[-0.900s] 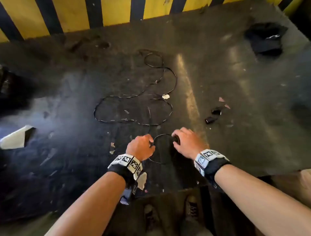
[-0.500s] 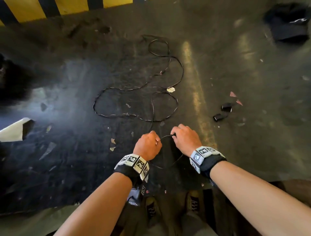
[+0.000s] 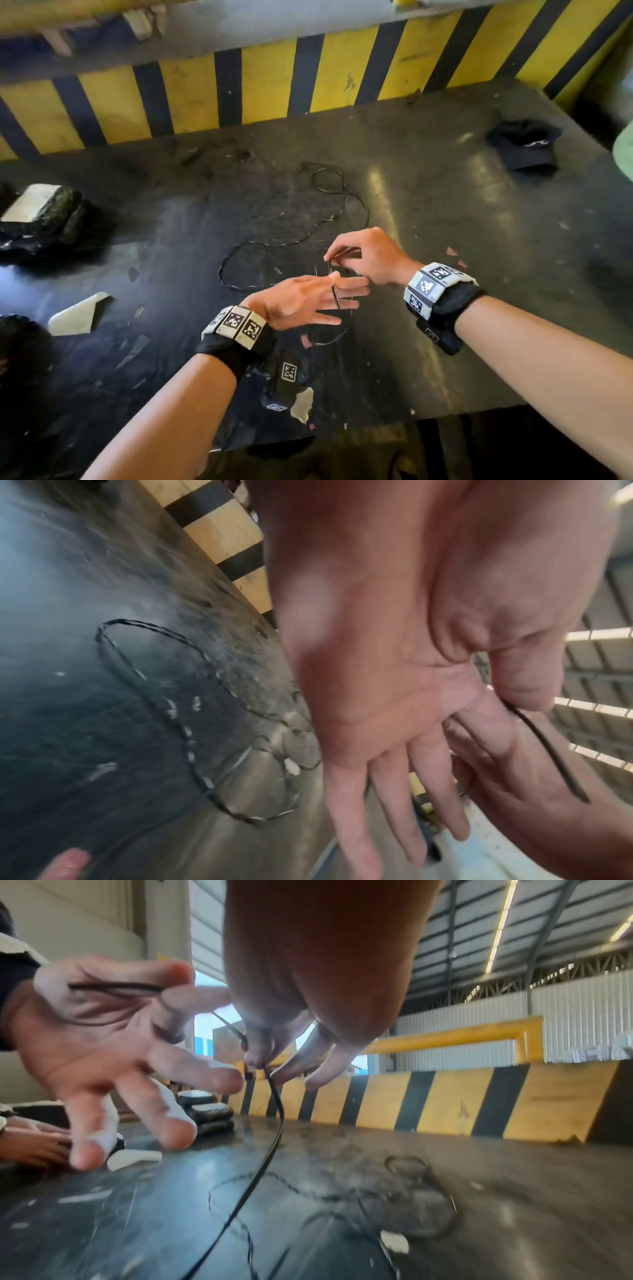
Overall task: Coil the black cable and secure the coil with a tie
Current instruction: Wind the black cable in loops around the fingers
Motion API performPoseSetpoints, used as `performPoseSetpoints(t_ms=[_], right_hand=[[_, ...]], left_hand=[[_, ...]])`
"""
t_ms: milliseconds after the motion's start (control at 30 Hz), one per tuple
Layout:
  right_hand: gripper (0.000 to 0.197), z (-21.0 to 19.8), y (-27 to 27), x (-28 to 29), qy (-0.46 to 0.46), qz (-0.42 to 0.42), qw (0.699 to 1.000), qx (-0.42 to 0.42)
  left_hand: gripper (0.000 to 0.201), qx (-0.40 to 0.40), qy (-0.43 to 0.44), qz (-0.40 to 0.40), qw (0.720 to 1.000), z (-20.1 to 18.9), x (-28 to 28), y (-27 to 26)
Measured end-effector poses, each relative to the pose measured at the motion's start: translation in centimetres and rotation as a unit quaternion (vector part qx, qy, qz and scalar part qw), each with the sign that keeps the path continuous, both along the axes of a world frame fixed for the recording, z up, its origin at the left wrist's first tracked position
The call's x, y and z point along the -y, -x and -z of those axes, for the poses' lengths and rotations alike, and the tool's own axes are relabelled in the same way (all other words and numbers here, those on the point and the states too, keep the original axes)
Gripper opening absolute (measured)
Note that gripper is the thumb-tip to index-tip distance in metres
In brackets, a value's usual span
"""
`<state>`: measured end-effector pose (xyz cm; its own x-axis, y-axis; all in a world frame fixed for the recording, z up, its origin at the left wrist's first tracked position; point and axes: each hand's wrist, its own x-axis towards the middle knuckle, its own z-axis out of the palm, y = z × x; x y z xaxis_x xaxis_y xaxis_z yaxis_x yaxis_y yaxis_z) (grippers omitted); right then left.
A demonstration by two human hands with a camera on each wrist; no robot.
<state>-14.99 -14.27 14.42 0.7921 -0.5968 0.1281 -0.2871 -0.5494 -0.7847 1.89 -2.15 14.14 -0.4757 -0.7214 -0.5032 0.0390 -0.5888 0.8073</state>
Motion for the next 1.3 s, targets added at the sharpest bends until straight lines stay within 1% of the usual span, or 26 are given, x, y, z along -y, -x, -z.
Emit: performPoseSetpoints(t_ms=[67, 167, 267, 333, 500, 633, 767, 1033, 1133, 1300], right_hand=[[0.014, -2.1, -0.2, 0.0, 0.002, -0.015, 1.0, 0.009], [0.014, -4.8, -0.4, 0.4, -0.027, -0.04, 0.999, 0.004], [0.012, -6.6, -0.3, 0.5, -0.044, -0.05, 0.998, 0.0], [0.011, -7.2, -0.2, 0.2, -0.053, -0.047, 0.997, 0.013], [0.011, -8.6, -0.6, -0.7, -0.052, -0.022, 0.995, 0.081], [0.009, -9.8, -0.8, -1.0, -0.044, -0.025, 0.993, 0.108], [0.007, -11.0, -0.4, -0.8, -0.04, -0.029, 0.993, 0.111], [0.006, -12.5, -0.3, -1.0, -0.025, -0.055, 0.99, 0.128], [0.006, -12.6, -0.4, -1.1, -0.022, -0.061, 0.99, 0.122], [0.008, -12.1, -0.4, -0.9, -0.011, -0.065, 0.994, 0.092]], left_hand=[[0.055, -0.024, 0.016, 0.01, 1.0, -1.7, -0.2, 0.1], [0.055, -0.056, 0.032, 0.014, 0.998, -3.4, -0.8, 0.2], [0.056, -0.07, 0.052, 0.005, 0.996, -4.7, -1.4, 0.2], [0.057, -0.068, 0.069, 0.004, 0.995, -5.5, -1.8, 0.3], [0.058, -0.051, 0.097, -0.005, 0.994, -7.1, -2.7, 0.4], [0.055, -0.029, 0.119, -0.017, 0.992, -7.9, -3.2, 0.3], [0.053, -0.037, 0.132, -0.039, 0.99, -8.8, -3.7, 0.3], [0.052, -0.045, 0.142, -0.05, 0.987, -9.9, -4.4, 0.8], [0.053, -0.039, 0.133, -0.05, 0.989, -10.3, -4.4, 1.0], [0.059, -0.028, 0.121, -0.04, 0.991, -10.8, -4.5, 1.2]])
